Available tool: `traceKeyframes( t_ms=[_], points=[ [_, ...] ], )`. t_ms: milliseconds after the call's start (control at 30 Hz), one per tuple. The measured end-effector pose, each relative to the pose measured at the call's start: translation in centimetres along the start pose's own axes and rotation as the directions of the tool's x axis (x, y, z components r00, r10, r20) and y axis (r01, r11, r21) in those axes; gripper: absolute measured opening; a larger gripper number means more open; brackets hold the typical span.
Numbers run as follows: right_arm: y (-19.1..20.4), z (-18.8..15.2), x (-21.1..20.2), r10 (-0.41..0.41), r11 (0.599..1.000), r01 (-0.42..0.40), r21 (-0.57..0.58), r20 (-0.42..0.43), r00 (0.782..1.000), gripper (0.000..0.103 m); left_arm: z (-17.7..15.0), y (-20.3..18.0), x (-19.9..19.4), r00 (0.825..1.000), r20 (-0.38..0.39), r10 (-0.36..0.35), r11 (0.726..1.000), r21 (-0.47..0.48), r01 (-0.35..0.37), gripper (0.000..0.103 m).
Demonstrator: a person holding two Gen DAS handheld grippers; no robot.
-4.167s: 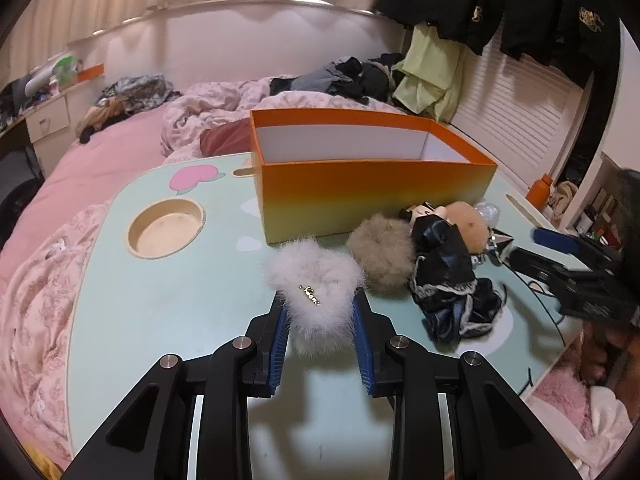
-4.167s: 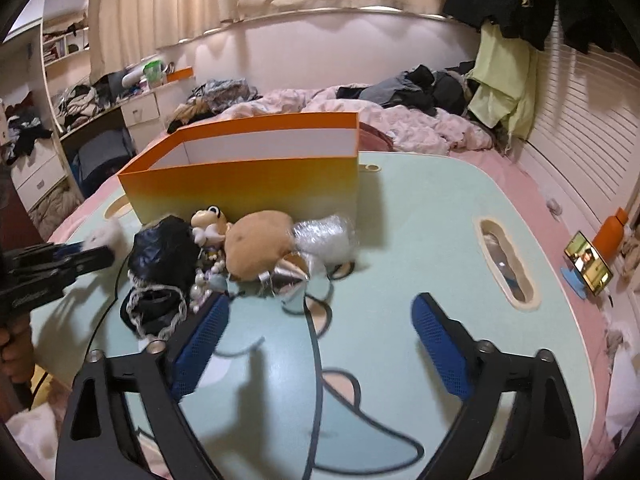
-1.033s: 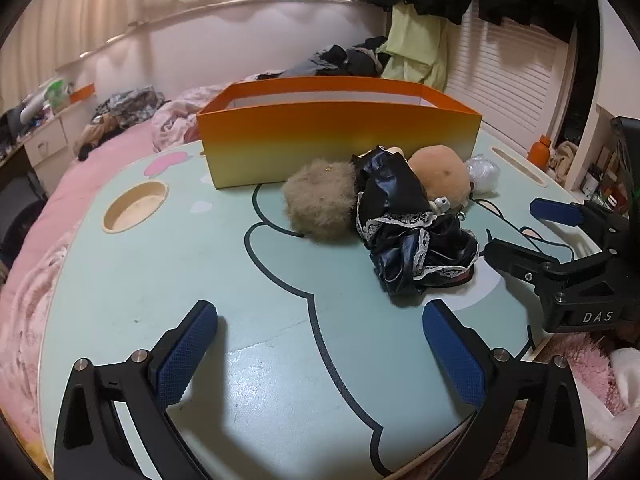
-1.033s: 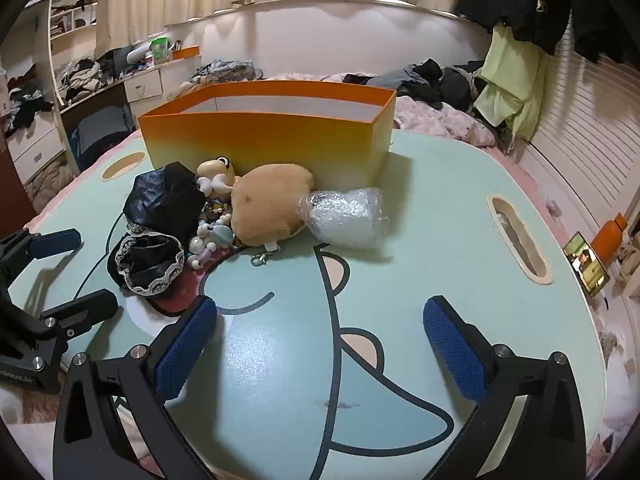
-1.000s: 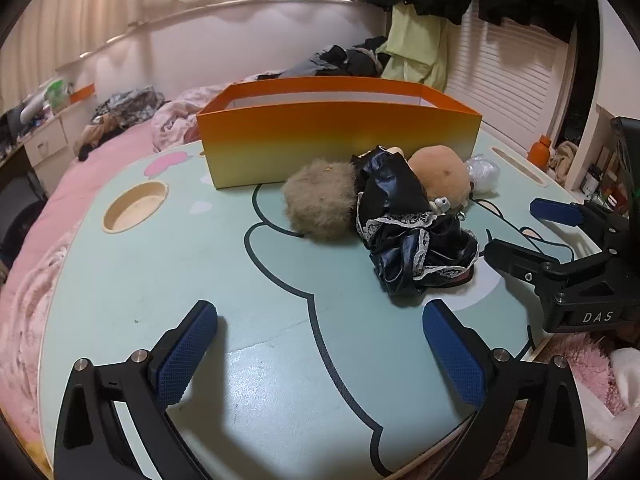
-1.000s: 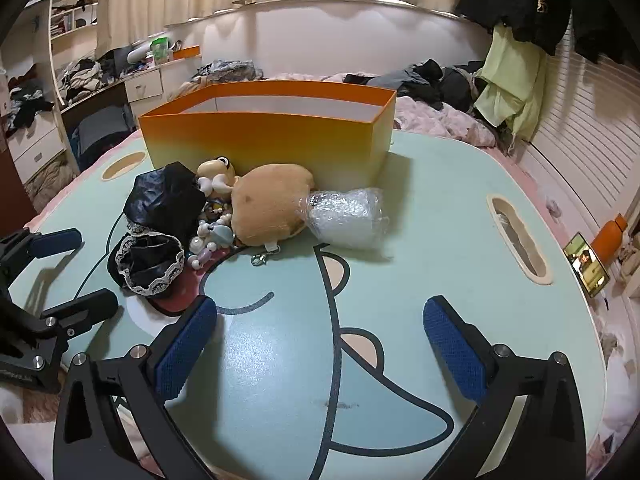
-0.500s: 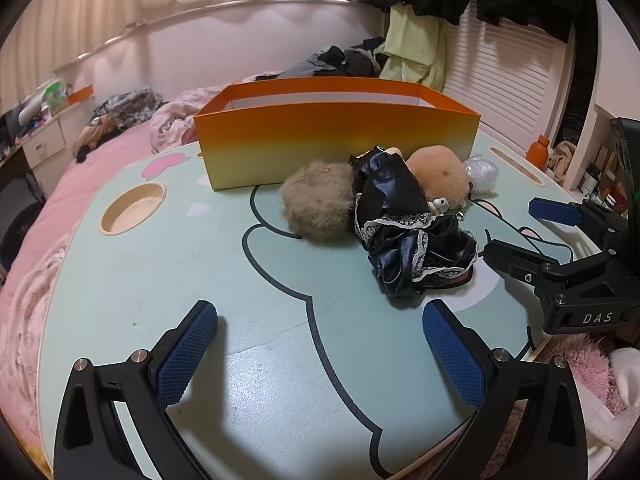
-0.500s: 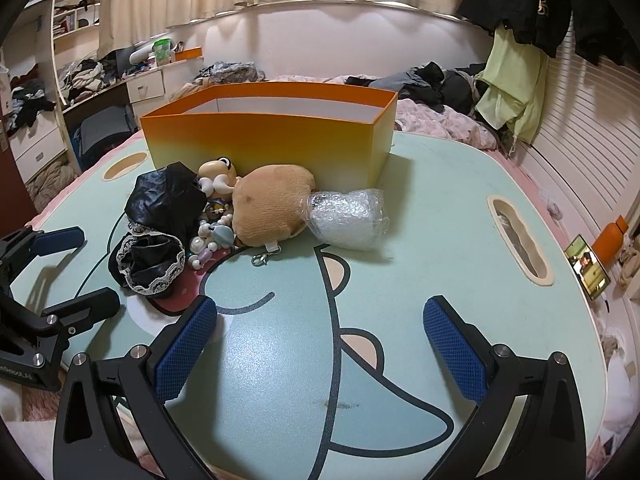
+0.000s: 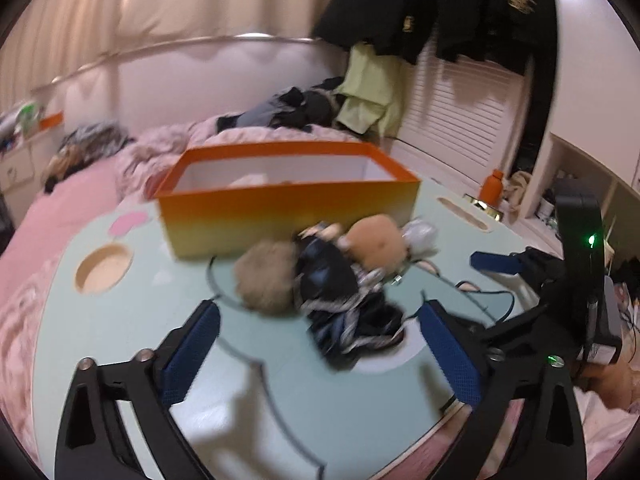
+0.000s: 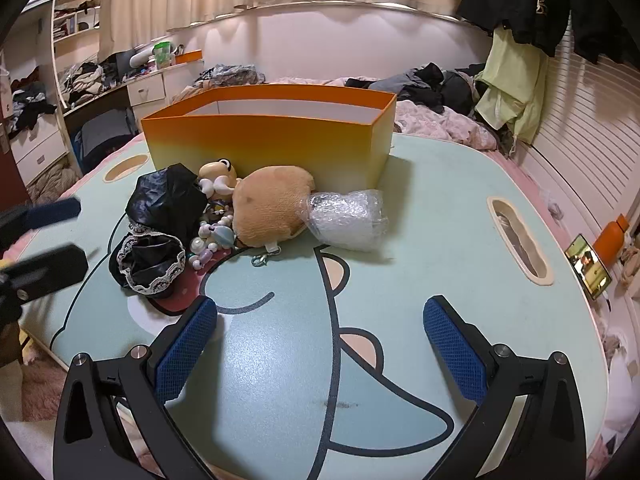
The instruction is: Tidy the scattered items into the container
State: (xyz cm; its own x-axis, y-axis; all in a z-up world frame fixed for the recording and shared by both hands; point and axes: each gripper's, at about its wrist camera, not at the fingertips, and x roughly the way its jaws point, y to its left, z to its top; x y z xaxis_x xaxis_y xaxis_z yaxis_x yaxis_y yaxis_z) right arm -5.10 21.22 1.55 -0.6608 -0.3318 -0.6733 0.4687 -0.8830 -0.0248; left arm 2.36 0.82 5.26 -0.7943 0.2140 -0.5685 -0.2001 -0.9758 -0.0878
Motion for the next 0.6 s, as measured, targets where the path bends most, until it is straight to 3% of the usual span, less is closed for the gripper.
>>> traceKeyframes(
  t_ms=[133, 200, 333, 500, 600],
  points=[
    [-0.1, 0.0, 0.0, 0.0, 1.0, 0.0, 0.001, 0.0, 1.0, 0.103, 0.8, -0.6, 3.1, 0.995, -0.094, 0.02, 1.0, 0.006, -0.02, 0.063],
    [-0.1, 0.0, 0.0, -0.001, 1.0, 0.001, 0.003, 0.001, 1.0, 0.103, 0.7, -0.2, 4.4, 0.989, -0.146, -0.03, 0.999, -0.034, 0.025, 0.052],
    [-0.4, 0.1, -0.2, 0.001, 1.0, -0.001, 0.022, 0.007, 1.0, 0.103, 0.4, 0.2, 4.5, 0.985, -0.156, -0.07, 0.996, -0.06, 0.062, 0.037],
    [-2.4, 1.1, -0.4, 0.096, 0.989, -0.096, 0.11, 0.001, 0.995, 0.103, -0.6, 1.2, 2.8, 0.988, -0.121, -0.094, 0.993, -0.076, 0.085, 0.033],
    [-4.1, 2.0, -0.3, 0.092, 0.977, -0.091, 0.191, 0.007, 0.996, 0.103, -1.1, 1.9, 1.1, 0.99, -0.087, -0.112, 0.991, -0.082, 0.105, 0.033]
  ],
)
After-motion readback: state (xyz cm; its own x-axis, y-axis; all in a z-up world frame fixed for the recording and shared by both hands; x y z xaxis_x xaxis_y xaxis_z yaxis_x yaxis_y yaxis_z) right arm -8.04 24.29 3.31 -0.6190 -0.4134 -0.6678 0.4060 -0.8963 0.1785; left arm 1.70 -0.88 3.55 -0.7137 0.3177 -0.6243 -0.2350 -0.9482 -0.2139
